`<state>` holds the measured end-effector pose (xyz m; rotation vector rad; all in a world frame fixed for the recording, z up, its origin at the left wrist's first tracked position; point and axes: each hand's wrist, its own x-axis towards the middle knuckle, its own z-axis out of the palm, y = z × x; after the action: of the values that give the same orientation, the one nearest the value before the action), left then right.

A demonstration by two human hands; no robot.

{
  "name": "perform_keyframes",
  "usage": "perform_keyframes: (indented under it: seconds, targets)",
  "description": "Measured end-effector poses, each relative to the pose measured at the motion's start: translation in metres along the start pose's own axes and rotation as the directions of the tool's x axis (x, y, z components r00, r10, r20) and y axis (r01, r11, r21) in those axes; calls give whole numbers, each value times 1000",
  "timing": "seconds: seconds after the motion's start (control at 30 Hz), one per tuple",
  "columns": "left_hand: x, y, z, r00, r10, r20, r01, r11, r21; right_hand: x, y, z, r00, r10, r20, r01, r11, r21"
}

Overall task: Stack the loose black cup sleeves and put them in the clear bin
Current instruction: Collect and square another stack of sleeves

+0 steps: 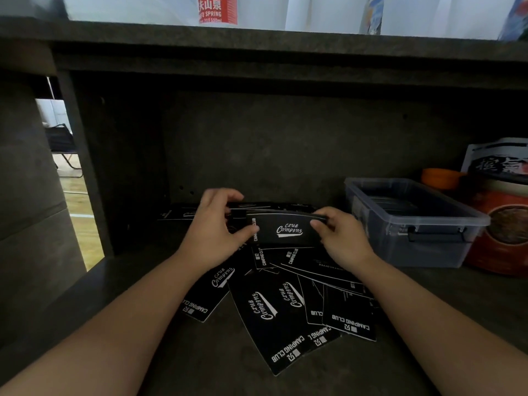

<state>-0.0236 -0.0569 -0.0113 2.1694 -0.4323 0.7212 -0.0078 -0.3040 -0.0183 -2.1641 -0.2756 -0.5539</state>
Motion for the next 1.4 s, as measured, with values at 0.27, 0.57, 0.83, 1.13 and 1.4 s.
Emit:
perform_keyframes:
  seconds: [0.27,0.57,0.83,1.13,1.4]
  targets:
    - [-13,13,-32,456,-149,877,-62,978,199,3,7,-9,995,56,-81,-55,998,8]
    - [-9,5,-24,740,-101,665,198,977,-73,4,8,-7,999,25,-21,-25,1000,-1]
    - [0,-14,-17,880,-309,360,448,792,-415,0,1,-6,999,7,41,-7,1000,-3]
    - [0,-26,-13,882,-351,313,360,932,31,0,2,-6,999,24,38,-25,999,24]
    - [5,-4,-35,830,-555,-52,220,411,-885,1,5,-5,999,33,36,-34,999,40]
